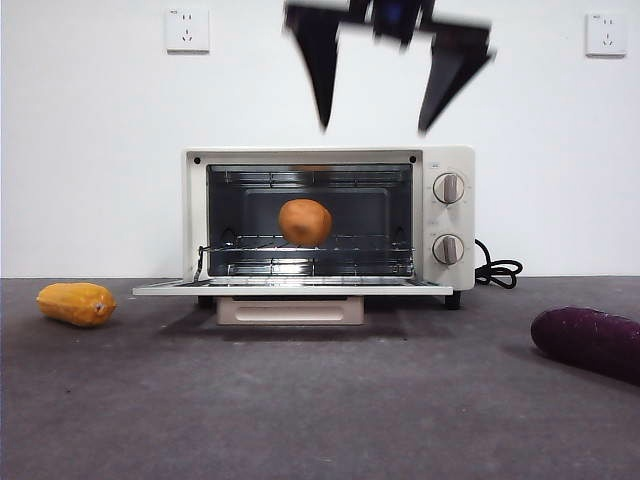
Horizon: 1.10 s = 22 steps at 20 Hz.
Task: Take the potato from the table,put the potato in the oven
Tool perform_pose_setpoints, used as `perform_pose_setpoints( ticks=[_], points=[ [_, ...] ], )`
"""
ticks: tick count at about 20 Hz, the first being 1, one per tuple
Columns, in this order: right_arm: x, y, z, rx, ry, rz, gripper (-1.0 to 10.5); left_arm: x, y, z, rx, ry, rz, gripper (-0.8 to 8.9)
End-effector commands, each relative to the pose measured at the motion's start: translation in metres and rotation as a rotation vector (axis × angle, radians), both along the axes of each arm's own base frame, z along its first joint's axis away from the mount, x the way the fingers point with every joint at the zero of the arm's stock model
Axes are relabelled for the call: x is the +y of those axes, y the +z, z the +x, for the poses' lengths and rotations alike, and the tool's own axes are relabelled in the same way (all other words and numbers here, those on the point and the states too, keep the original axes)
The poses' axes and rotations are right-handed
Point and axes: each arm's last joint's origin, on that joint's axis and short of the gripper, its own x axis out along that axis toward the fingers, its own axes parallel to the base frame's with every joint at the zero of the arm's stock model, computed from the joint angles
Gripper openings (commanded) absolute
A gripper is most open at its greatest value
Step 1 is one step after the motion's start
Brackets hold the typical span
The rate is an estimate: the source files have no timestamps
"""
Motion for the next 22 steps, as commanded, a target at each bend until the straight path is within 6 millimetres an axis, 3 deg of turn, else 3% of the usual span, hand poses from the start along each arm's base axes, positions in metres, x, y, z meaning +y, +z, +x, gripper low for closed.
perform_pose_setpoints(
  ticks=[1,3,6,12,17,22],
  points=[
    [-0.016,0.037,-0.035,-0.075,0.059,0.011,2.7,-0.010,-0.008,0.015,0.046,-0.007,0.042,-0.06],
    [-0.035,0.063,-0.065,-0.146,0.059,0.022,1.1,-0.020,-0.017,0.029,0.098,-0.010,0.076,-0.06],
    [-0.070,0.091,-0.102,-0.207,0.044,0.044,0.9,-0.039,-0.035,0.057,0.188,0.012,0.159,-0.06],
    [-0.130,0.118,-0.156,-0.314,-0.024,0.083,0.0,-0.057,-0.075,0.114,0.370,0.067,0.229,-0.06],
    [-0.158,0.128,-0.185,-0.352,0.008,0.197,0.0,-0.043,-0.137,0.152,0.474,0.065,0.072,-0.06],
    [-0.168,0.131,-0.199,-0.314,0.101,0.305,0.0,-0.015,-0.202,0.180,0.571,0.133,-0.051,-0.06]
  ],
)
